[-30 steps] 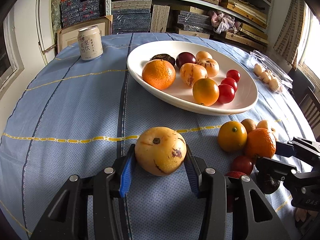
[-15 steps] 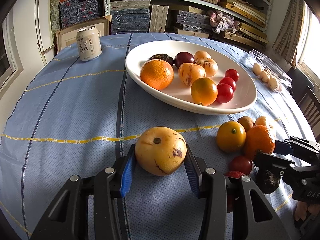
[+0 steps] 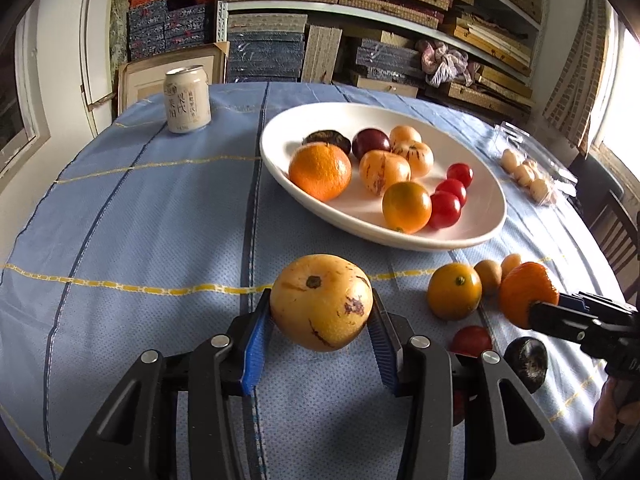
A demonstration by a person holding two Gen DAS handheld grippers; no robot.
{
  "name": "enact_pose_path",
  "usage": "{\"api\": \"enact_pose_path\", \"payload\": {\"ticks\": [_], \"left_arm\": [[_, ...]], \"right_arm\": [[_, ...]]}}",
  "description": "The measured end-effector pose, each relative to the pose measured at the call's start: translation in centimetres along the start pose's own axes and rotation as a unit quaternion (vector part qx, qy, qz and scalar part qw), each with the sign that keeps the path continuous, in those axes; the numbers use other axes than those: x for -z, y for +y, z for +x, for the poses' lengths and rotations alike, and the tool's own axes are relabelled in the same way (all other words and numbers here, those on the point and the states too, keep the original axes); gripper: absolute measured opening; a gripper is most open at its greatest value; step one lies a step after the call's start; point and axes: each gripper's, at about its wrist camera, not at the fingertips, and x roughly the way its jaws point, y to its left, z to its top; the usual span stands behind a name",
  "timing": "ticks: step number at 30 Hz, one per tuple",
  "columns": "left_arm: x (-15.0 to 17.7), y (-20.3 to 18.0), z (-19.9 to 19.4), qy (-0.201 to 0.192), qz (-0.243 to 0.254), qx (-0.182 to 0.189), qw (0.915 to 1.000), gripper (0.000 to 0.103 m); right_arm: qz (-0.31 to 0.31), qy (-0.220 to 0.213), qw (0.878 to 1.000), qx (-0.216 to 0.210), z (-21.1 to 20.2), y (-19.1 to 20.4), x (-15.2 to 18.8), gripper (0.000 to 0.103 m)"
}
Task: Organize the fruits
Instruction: 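Grasp the quince with the left tool while the right tool grasps a large orange, then place the quince on the white plate with the left tool while the right tool places the orange there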
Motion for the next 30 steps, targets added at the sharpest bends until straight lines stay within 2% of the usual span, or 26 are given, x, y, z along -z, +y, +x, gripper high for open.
{"api": "enact_pose_path", "payload": {"ticks": [8,15,20,24,30], "left_arm": [[-2.2,-0.4,-1.8,-0.027,-0.014,0.000,0.9995,0.046],[-7.9,-1.3,-1.3,-0.045,-0.033,0.011,0.9984,0.046],[-10.6,-1.2,0.7,-0.054,-0.050,-0.001,0.9973,0.046],[-11.9,-0.3,3.4,-0.037,-0.065,-0.007,0.9972,0.046],[-12.4,0.3,6.3,-0.019,-0.053,-0.024,0.9981,0.046]], "right_arm": [[0.057,-0.056,0.997,-0.005,-3.6,-2.8,-1.2,0.037],[0.074,-0.096,0.993,0.011,-5.7,-3.9,-4.1,0.037],[0.048,-0.099,0.993,0.037,-2.6,-3.0,-8.8,0.037],[0.025,-0.092,0.993,0.064,1.8,-2.6,-11.5,0.037],[0.004,-0.071,0.992,0.108,5.5,-3.6,-13.3,0.037]]}}
